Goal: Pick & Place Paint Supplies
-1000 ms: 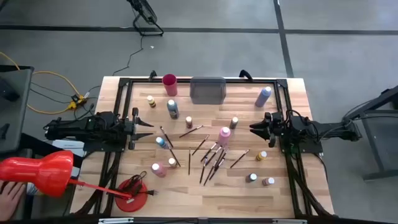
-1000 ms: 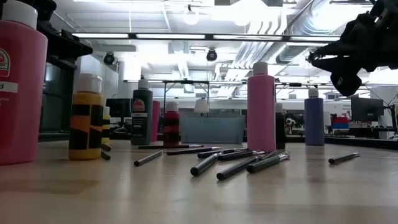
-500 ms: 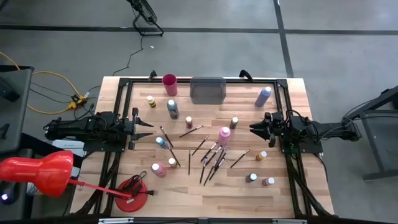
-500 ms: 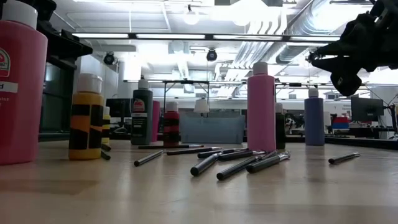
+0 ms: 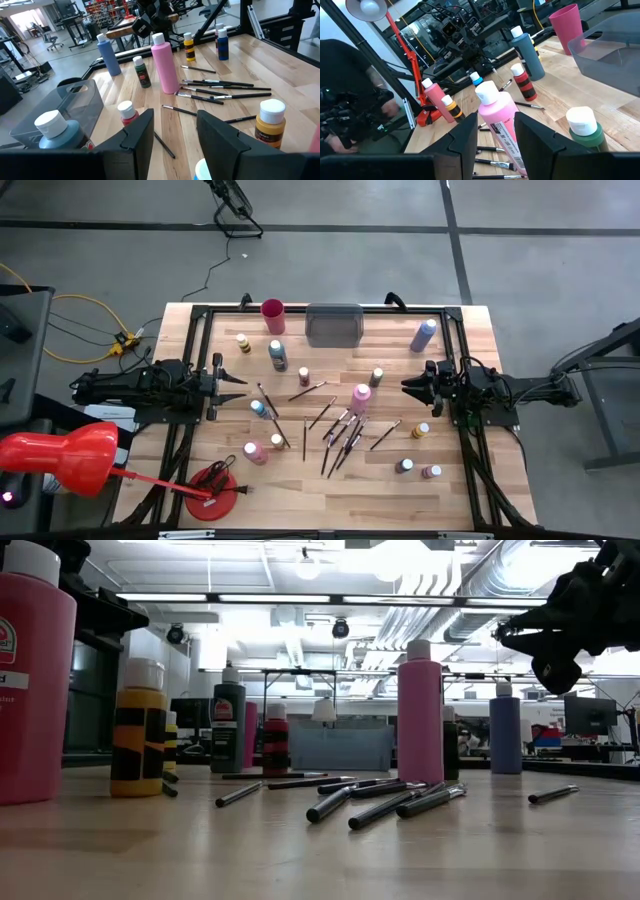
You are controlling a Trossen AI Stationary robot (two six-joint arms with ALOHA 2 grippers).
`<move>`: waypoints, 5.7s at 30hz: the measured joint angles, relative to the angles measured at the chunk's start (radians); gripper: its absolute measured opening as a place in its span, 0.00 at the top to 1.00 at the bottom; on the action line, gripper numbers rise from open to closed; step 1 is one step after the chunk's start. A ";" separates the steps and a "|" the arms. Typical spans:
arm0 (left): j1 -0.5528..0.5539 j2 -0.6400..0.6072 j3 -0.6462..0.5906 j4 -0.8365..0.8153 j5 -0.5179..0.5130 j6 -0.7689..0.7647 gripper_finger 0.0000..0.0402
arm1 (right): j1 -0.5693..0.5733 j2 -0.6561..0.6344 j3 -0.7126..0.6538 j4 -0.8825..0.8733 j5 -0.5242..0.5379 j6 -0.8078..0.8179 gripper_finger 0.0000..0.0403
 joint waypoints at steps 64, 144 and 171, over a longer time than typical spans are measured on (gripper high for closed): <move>0.000 0.547 0.183 -0.214 0.073 0.026 0.20 | 0.000 0.000 0.000 0.000 0.000 0.000 0.69; 0.003 0.779 0.649 -0.288 -0.098 0.147 0.73 | 0.000 0.000 0.000 0.000 0.000 0.000 0.69; 0.466 1.672 1.190 -0.013 -0.056 -0.025 0.73 | 0.000 0.000 0.000 0.000 0.000 0.000 0.69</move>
